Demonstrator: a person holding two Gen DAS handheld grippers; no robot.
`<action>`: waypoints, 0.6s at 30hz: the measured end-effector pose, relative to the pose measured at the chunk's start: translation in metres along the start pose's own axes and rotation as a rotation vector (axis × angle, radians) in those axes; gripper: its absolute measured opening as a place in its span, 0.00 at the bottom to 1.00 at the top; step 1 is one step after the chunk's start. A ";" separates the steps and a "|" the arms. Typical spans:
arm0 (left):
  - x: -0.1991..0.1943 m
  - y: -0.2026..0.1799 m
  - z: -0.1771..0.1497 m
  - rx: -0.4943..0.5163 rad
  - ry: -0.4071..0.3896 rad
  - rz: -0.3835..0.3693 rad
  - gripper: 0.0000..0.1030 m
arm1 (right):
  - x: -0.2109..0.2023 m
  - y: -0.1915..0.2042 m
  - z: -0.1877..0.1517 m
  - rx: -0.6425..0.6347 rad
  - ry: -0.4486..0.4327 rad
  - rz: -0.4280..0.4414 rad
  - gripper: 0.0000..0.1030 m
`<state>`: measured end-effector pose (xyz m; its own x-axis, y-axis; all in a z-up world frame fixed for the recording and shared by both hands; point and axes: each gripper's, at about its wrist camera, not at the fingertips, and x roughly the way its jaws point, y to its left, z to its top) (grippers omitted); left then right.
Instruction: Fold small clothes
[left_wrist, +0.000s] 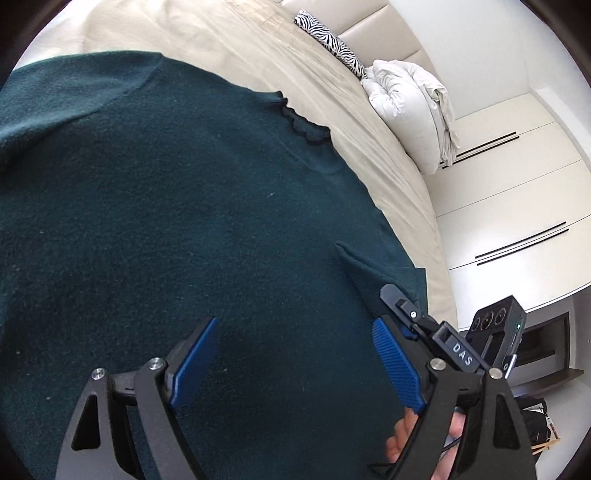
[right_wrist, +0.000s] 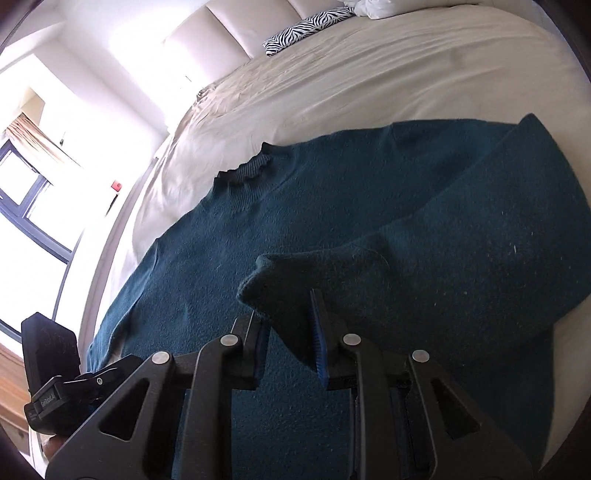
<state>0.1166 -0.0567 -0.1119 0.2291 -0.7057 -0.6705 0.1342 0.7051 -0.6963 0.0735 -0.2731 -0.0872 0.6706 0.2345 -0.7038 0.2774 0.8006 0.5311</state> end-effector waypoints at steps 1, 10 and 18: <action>0.007 -0.003 0.001 -0.006 0.011 -0.013 0.86 | -0.005 -0.003 -0.010 0.011 -0.020 0.010 0.40; 0.064 -0.036 0.007 -0.034 0.095 -0.051 0.86 | -0.047 -0.045 -0.061 0.143 -0.049 0.073 0.70; 0.092 -0.067 0.011 0.026 0.142 -0.004 0.64 | -0.068 -0.094 -0.060 0.350 -0.097 0.224 0.70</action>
<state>0.1389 -0.1686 -0.1241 0.0896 -0.7097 -0.6988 0.1597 0.7028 -0.6932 -0.0402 -0.3314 -0.1176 0.7981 0.3149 -0.5136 0.3227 0.4966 0.8058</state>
